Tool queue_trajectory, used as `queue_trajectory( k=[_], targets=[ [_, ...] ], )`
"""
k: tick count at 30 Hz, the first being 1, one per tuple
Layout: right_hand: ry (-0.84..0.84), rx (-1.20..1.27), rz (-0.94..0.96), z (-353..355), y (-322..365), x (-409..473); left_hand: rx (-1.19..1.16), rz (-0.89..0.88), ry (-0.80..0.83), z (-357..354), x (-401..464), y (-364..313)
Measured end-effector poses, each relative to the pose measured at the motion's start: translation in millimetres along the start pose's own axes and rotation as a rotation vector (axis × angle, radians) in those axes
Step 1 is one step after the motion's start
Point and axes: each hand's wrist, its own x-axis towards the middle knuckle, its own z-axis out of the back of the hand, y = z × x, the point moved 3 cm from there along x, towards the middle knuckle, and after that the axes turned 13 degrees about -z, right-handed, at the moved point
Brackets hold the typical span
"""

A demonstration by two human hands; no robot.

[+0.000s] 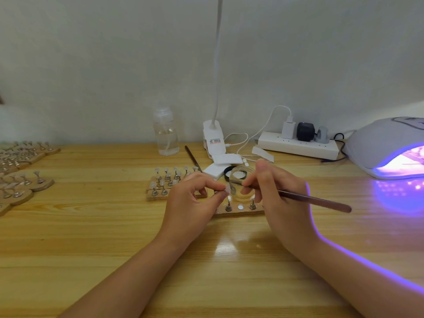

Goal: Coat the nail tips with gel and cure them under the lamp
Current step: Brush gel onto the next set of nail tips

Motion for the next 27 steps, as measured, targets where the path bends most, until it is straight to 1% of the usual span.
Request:
queue_trajectory(
  k=[3, 7, 11, 13, 15, 19, 21, 23, 25, 27],
  targets=[
    [-0.022, 0.049, -0.046, 1.5, -0.9, 0.5, 0.008, -0.007, -0.004, -0.2, 0.2, -0.4],
    [-0.014, 0.006, 0.031, 1.6, 1.1, 0.4, -0.001, -0.005, -0.011, 0.1, 0.2, -0.1],
    [-0.027, 0.072, -0.044, 1.6, 0.9, -0.2, 0.002, 0.002, -0.007, -0.4, 0.4, -0.1],
    [-0.038, 0.06, -0.005, 2.1, 2.3, -0.1, 0.003, 0.006, -0.005, -0.5, 0.5, 0.4],
    [-0.006, 0.025, 0.024, 1.0, 2.8, 0.6, 0.004, 0.004, -0.005, -0.3, 0.4, 0.5],
    [0.002, 0.055, -0.026, 1.2, 0.4, 0.6, 0.007, -0.005, 0.0, -0.2, 0.1, -0.2],
    [-0.015, 0.055, 0.02, 2.0, 1.5, 0.9, 0.007, -0.011, -0.008, 0.0, 0.2, -0.1],
    [0.004, 0.022, 0.05, 1.5, 2.2, 0.9, 0.011, -0.017, -0.013, -0.1, 0.5, -0.6],
    [0.017, 0.017, 0.008, 1.1, 0.9, 0.5, 0.015, -0.025, -0.011, -0.3, 0.4, -1.5],
    [-0.005, 0.058, -0.037, 1.7, 0.7, 0.3, 0.014, -0.025, -0.014, -0.2, 0.3, -2.3]
  ],
)
